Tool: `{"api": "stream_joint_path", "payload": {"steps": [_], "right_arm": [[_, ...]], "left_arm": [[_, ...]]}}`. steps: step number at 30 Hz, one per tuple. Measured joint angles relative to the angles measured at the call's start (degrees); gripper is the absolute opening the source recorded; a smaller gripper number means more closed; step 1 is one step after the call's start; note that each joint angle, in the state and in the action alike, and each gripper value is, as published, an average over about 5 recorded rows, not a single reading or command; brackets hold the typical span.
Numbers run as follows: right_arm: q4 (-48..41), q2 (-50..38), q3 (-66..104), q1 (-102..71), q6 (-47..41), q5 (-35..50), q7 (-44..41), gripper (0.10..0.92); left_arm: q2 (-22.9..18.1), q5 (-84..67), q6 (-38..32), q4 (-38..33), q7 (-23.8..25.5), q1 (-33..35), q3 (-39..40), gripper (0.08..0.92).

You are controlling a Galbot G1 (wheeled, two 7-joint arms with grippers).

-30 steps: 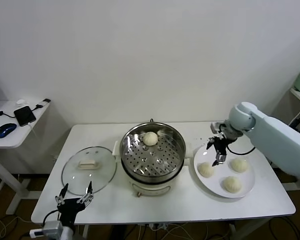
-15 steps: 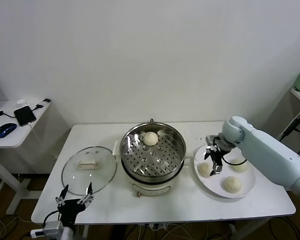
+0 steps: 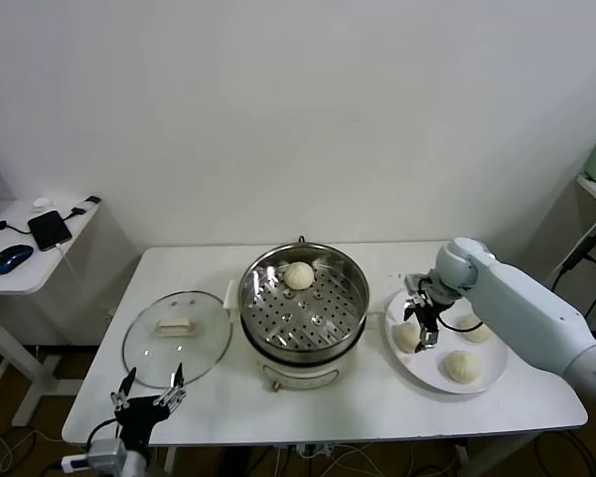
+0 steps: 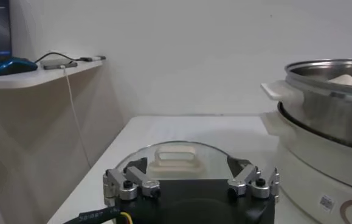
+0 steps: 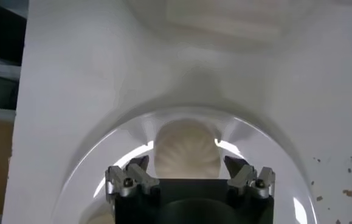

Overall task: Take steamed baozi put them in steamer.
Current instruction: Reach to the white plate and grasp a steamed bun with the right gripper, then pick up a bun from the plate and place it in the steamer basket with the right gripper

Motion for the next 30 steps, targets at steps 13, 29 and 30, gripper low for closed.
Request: {"api": "stream_joint_path", "payload": {"steps": [13, 29, 30], "right_arm": [[-1.2, 1.0, 0.0, -0.3, 0.5, -0.5, 0.9, 0.812], [0.2, -0.5, -1.2, 2.0, -0.2, 0.6, 0.4, 0.51], [0.5, -0.8, -1.5, 2.5, -0.4, 0.9, 0.3, 0.51]], "left_arm": [[-0.1, 0.0, 0.1, 0.2, 0.0, -0.6, -0.1, 0.823], [-0.2, 0.0, 0.1, 0.3, -0.1, -0.8, 0.4, 0.823], [-0.2, 0.0, 0.1, 0.3, -0.1, -0.9, 0.5, 0.823]]}}
